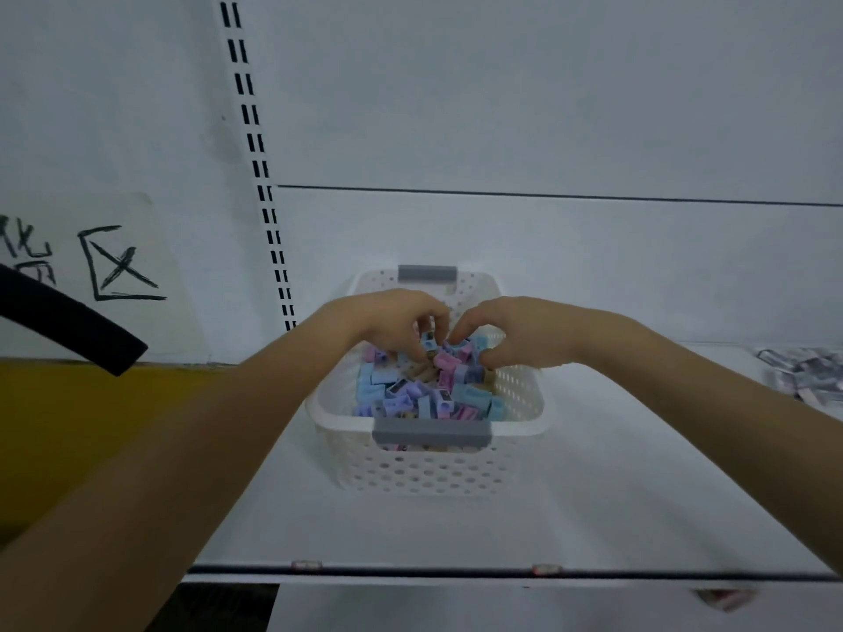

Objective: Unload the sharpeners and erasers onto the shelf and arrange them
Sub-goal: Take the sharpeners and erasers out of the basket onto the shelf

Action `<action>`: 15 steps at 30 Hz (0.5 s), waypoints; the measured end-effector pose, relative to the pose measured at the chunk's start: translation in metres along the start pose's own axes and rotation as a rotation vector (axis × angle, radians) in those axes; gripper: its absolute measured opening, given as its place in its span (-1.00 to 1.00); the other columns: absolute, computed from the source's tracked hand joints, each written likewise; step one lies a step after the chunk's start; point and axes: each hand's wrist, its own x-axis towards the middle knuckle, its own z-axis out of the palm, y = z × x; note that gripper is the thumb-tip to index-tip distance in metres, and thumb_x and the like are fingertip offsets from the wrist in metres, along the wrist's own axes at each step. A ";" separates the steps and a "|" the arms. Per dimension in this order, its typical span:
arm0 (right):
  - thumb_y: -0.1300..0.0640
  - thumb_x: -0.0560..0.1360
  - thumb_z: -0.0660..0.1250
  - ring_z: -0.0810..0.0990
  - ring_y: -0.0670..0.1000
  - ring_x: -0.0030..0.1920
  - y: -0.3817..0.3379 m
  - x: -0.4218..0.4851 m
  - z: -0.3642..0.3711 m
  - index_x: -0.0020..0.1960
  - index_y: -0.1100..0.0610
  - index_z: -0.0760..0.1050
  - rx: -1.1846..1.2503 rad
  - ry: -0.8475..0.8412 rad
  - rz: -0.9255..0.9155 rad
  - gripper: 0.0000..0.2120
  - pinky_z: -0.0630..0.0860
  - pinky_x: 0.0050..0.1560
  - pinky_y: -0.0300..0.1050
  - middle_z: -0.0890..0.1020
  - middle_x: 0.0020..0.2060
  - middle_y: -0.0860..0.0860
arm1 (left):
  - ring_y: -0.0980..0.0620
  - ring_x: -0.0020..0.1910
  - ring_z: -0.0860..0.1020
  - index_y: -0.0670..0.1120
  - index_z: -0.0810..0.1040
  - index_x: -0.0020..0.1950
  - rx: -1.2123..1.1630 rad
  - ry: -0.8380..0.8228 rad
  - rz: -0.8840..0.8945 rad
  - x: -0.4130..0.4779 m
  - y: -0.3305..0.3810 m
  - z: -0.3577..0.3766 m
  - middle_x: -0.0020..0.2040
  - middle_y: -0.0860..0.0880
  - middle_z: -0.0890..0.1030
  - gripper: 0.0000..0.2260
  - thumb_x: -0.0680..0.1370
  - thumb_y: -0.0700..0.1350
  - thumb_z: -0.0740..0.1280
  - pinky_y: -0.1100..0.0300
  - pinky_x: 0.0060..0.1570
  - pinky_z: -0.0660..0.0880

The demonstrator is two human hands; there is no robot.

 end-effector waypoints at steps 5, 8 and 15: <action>0.11 0.50 0.28 0.41 -0.04 0.23 0.002 0.003 -0.001 0.30 0.00 0.40 -0.049 -0.021 -0.004 -0.63 0.30 0.16 -0.22 0.45 0.29 -0.06 | 0.02 -0.11 0.53 0.04 0.44 -0.08 -0.065 0.098 -0.016 -0.007 0.004 -0.005 0.01 0.01 0.45 -0.77 0.41 -0.20 0.43 0.18 -0.18 0.52; -0.02 0.47 0.31 0.39 -0.04 0.26 0.004 0.010 -0.006 0.29 -0.05 0.40 -0.239 0.014 0.027 -0.61 0.09 0.37 -0.06 0.46 0.26 -0.08 | 0.05 -0.13 0.47 -0.01 0.46 -0.04 -0.032 0.209 -0.015 -0.014 0.009 -0.013 0.01 0.00 0.46 -0.79 0.43 -0.23 0.40 0.13 -0.11 0.50; 0.05 0.42 0.41 0.39 0.01 0.28 -0.019 0.041 -0.012 0.37 -0.04 0.30 -0.261 -0.239 -0.116 -0.44 0.34 0.30 -0.06 0.40 0.32 -0.05 | -0.05 -0.10 0.53 -0.02 0.45 -0.05 -0.047 0.324 -0.023 -0.038 0.007 -0.043 0.00 -0.03 0.47 -0.80 0.45 -0.27 0.37 0.15 -0.26 0.57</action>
